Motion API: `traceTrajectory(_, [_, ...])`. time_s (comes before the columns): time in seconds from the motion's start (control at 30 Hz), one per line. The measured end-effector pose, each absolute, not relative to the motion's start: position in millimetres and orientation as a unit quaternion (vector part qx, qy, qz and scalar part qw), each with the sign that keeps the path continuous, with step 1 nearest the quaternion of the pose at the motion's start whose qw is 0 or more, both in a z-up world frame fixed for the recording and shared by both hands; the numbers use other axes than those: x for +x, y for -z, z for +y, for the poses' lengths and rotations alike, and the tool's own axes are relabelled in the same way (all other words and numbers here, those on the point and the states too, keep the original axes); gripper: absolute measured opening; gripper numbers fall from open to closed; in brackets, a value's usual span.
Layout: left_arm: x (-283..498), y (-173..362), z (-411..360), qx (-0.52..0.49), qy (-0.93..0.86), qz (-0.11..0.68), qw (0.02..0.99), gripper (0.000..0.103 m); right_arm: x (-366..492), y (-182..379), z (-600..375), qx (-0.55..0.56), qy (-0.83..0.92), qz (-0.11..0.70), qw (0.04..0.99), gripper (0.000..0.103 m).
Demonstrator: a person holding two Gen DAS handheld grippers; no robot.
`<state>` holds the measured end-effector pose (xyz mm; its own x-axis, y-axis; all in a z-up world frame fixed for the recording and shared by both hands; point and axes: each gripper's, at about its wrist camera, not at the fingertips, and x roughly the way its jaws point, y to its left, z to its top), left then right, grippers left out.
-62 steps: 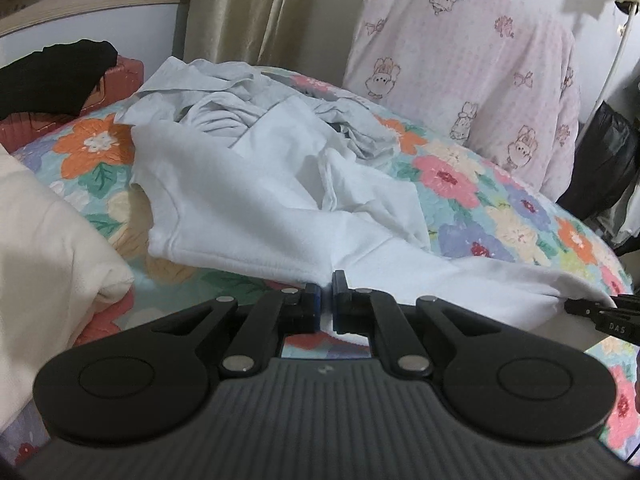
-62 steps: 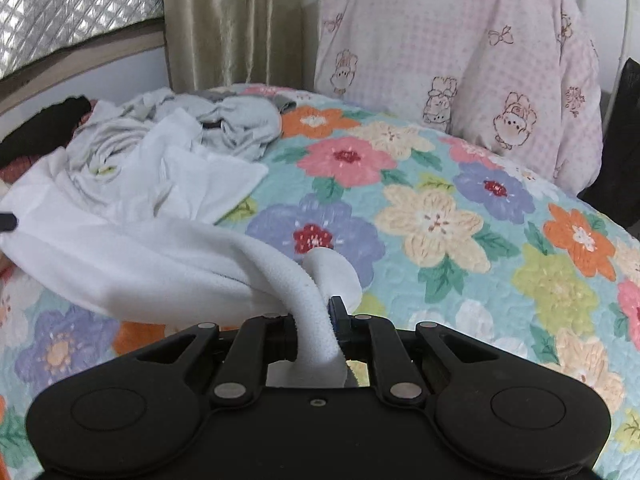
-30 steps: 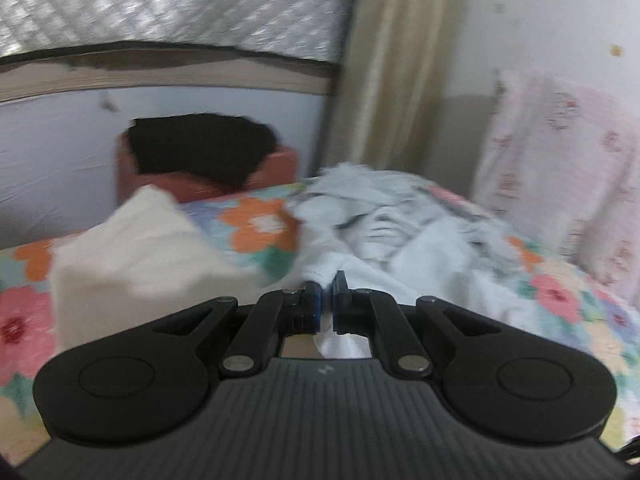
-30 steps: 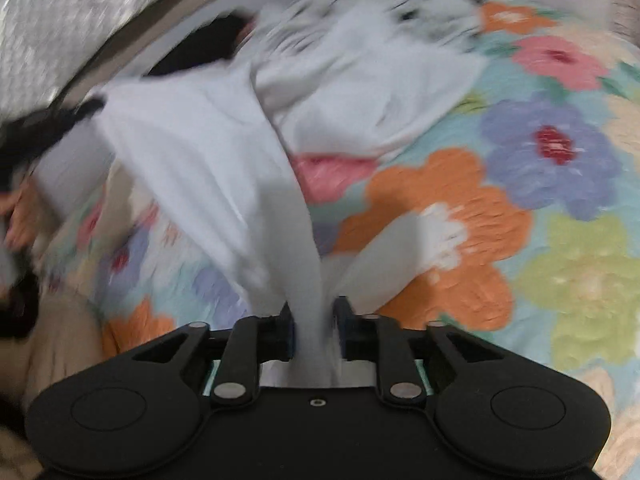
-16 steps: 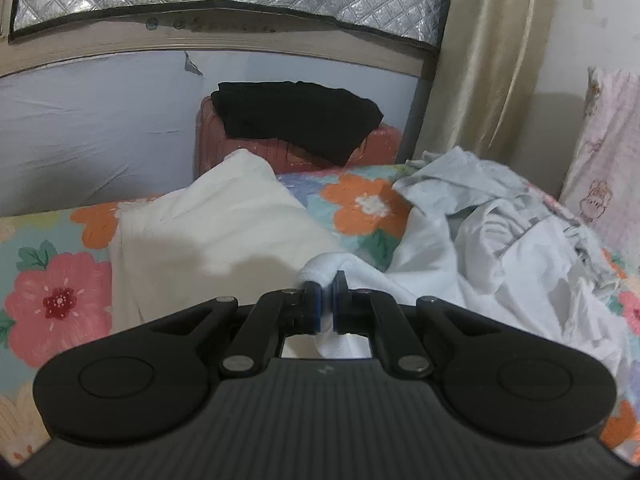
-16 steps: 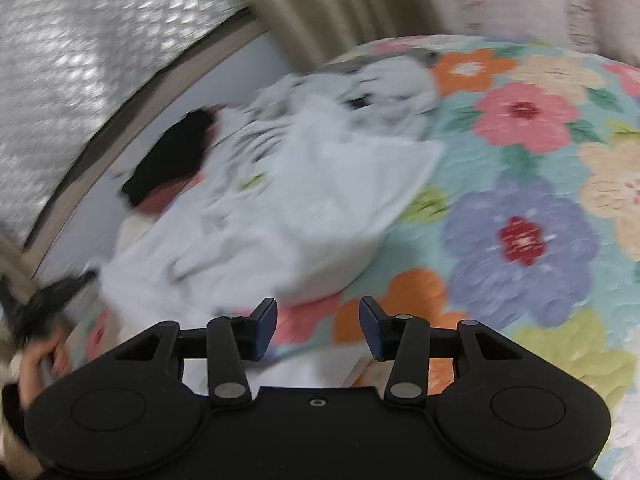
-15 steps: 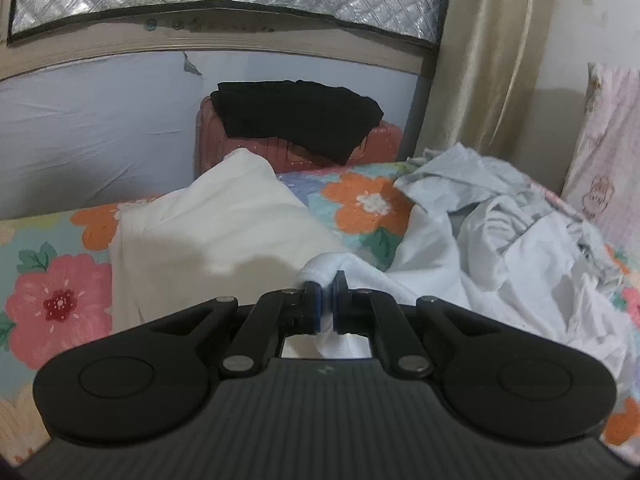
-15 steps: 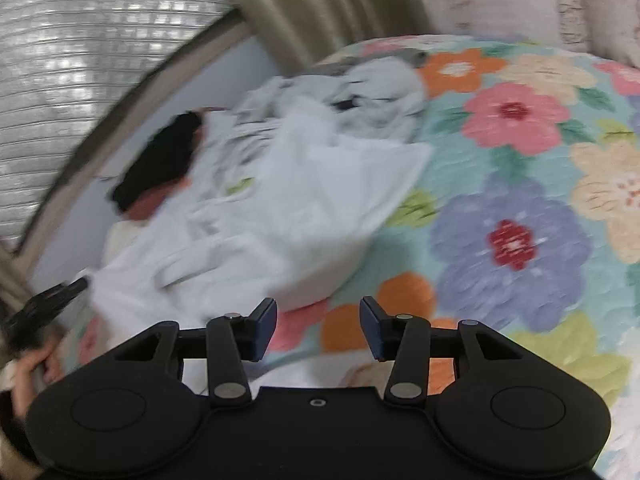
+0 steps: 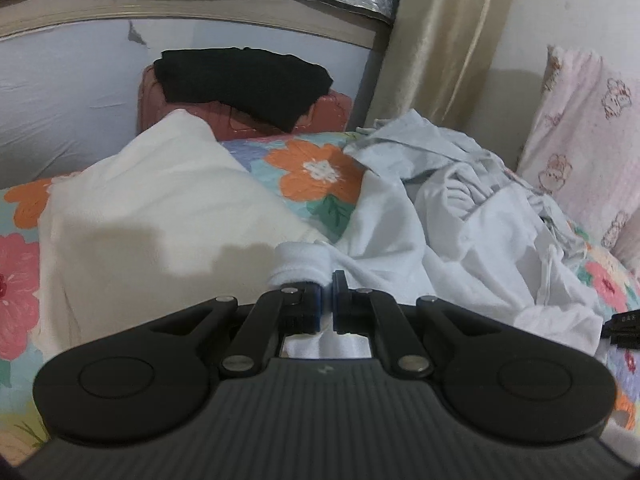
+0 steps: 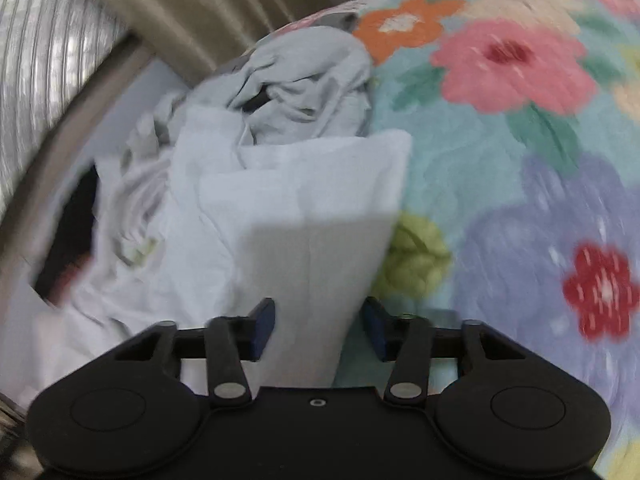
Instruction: Fold clothes
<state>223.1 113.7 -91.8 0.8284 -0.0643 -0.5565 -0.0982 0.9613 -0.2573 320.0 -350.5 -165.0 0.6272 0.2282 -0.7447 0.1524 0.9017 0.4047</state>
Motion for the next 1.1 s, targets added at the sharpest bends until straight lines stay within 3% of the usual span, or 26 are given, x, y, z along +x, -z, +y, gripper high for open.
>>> traceTrajectory(0.27, [192, 53, 95, -0.126, 0.043, 0.209, 0.969, 0.004, 260, 77, -345, 0.048, 0.048, 0.293, 0.954, 0.007])
traceTrajectory(0.4, [175, 36, 64, -0.144, 0.127, 0.222, 0.956, 0.004, 187, 30, -368, -0.012, 0.123, 0.222, 0.967, 0.007])
traceTrajectory(0.5, [163, 32, 33, -0.145, 0.187, 0.246, 0.94, 0.004, 130, 24, -394, -0.054, 0.207, 0.209, 0.954, 0.007])
traceTrajectory(0.67, [153, 50, -12, -0.093, 0.223, 0.305, 0.921, 0.004, 75, 72, -463, -0.007, 0.261, 0.319, 0.911, 0.007])
traceTrajectory(0.8, [153, 70, -23, -0.077, 0.221, 0.359, 0.904, 0.004, 69, 128, -497, 0.025, 0.208, 0.462, 0.862, 0.019])
traceTrajectory(0.93, [147, 73, -8, -0.102, 0.209, 0.356, 0.905, 0.004, 68, 126, -495, 0.003, 0.213, 0.459, 0.863, 0.032])
traceTrajectory(1.1, [133, 49, 0, -0.08, 0.16, 0.297, 0.938, 0.004, 59, 98, -484, 0.004, 0.212, 0.431, 0.877, 0.041])
